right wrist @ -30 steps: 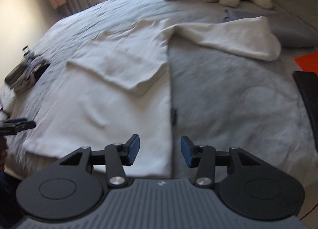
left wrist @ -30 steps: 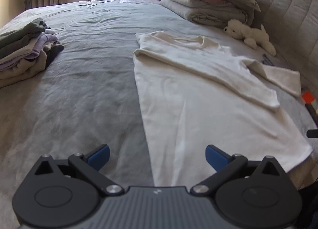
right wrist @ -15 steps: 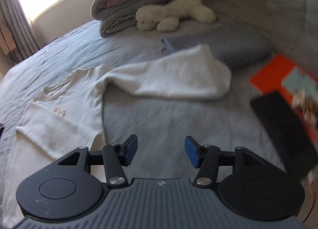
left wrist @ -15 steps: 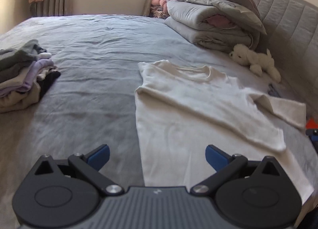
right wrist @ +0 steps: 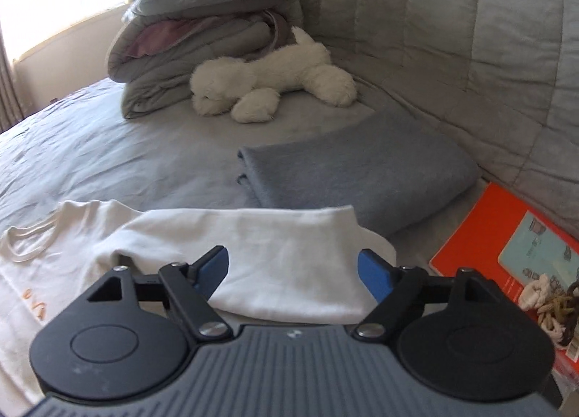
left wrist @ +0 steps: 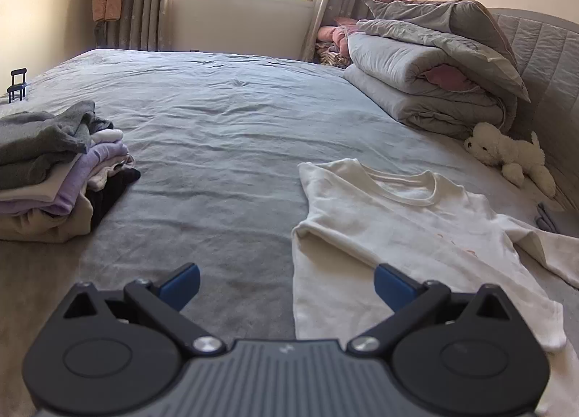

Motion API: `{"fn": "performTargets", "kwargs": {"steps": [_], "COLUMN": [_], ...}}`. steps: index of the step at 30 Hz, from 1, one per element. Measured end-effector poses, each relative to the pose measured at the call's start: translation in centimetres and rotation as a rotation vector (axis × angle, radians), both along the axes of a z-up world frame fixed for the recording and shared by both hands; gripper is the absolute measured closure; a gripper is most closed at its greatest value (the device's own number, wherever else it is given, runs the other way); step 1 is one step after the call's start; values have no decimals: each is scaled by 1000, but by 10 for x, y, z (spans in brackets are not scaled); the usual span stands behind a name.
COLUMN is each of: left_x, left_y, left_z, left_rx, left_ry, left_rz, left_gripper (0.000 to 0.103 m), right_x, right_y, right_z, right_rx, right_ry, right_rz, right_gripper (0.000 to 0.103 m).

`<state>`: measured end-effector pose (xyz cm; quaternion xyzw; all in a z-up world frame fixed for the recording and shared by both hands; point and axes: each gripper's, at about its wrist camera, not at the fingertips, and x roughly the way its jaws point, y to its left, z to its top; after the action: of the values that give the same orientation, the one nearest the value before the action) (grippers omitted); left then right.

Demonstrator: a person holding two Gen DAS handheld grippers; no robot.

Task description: Fold clothes

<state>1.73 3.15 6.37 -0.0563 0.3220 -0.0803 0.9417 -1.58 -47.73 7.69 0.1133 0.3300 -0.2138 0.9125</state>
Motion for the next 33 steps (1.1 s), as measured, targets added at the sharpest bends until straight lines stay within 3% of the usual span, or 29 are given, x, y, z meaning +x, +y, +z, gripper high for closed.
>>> {"fn": "performTargets", "kwargs": {"steps": [5, 10, 12, 13, 14, 17, 25, 33], "left_x": [12, 19, 19, 19, 19, 18, 17, 15], "left_y": [-3, -2, -3, -3, -4, -6, -7, 0], "left_z": [-5, -13, -17, -18, -18, -19, -21, -14], "left_rx": [-22, -63, -39, -26, -18, 3, 42, -13], "left_ry": [51, 114, 130, 135, 139, 151, 167, 173], "left_rz": [16, -14, -6, -3, -2, 0, -7, 12], "left_gripper": [0, 0, 0, 0, 0, 0, 1, 1], "right_x": [17, 30, 34, 36, 37, 34, 4, -18], "right_y": [1, -4, -2, -1, 0, 2, 34, 112], "right_z": [-7, -15, -17, -17, -17, -12, 22, 41], "right_rx": [-99, -91, -112, -125, -136, -148, -199, -235], "right_ry": [31, 41, 65, 76, 84, 74, -73, -271], "right_rz": [-6, 0, -6, -13, -19, -25, 13, 314], "right_gripper": [21, 23, 41, 60, 72, 89, 93, 93]}}
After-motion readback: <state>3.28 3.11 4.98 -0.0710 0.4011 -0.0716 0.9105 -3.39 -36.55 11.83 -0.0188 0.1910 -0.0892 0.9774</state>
